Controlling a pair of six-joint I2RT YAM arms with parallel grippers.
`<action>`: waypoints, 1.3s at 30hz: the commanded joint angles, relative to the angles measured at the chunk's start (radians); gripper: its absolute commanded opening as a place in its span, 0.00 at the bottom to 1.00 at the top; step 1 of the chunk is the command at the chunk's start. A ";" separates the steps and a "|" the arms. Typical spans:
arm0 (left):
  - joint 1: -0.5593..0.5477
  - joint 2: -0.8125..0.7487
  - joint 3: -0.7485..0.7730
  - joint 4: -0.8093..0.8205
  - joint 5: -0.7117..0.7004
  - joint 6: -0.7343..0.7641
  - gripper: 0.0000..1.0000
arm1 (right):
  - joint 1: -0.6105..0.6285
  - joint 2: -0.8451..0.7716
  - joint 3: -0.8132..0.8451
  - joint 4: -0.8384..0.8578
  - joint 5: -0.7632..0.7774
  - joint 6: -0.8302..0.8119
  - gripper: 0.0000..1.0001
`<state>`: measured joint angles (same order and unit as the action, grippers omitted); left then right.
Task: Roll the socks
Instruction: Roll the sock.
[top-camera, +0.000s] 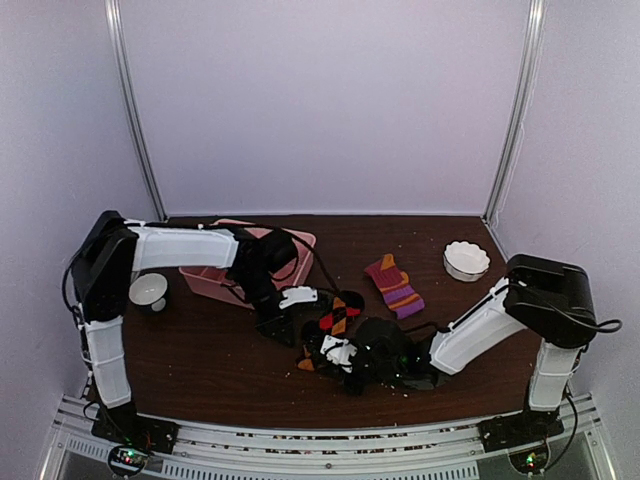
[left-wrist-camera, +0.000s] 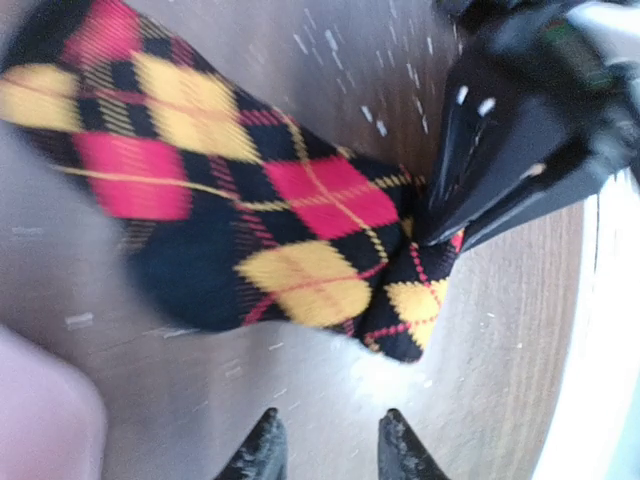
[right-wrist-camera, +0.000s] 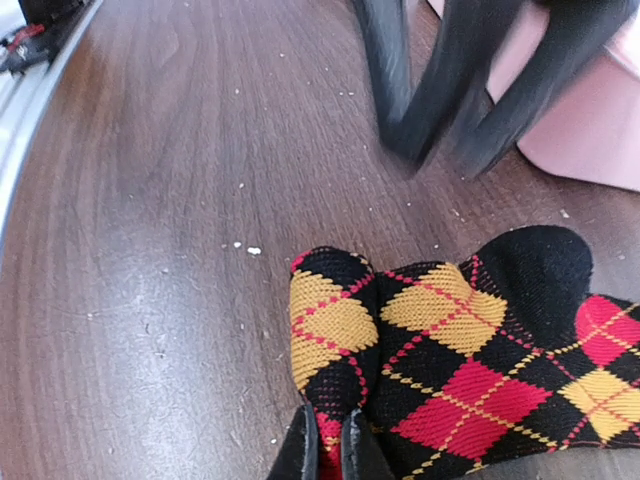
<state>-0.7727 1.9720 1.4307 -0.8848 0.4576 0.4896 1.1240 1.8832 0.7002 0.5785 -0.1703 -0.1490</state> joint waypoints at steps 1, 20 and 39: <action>0.030 -0.192 -0.117 0.258 -0.082 -0.040 0.37 | -0.050 0.076 -0.042 -0.191 -0.129 0.115 0.00; -0.061 -0.428 -0.386 0.368 -0.089 0.299 0.67 | -0.175 0.191 0.013 -0.366 -0.276 0.274 0.00; -0.191 -0.164 -0.303 0.410 -0.171 0.331 0.42 | -0.214 0.205 0.003 -0.406 -0.342 0.287 0.00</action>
<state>-0.9562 1.8248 1.1027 -0.5156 0.3058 0.8143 0.9287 1.9881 0.7921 0.5480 -0.6029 0.1383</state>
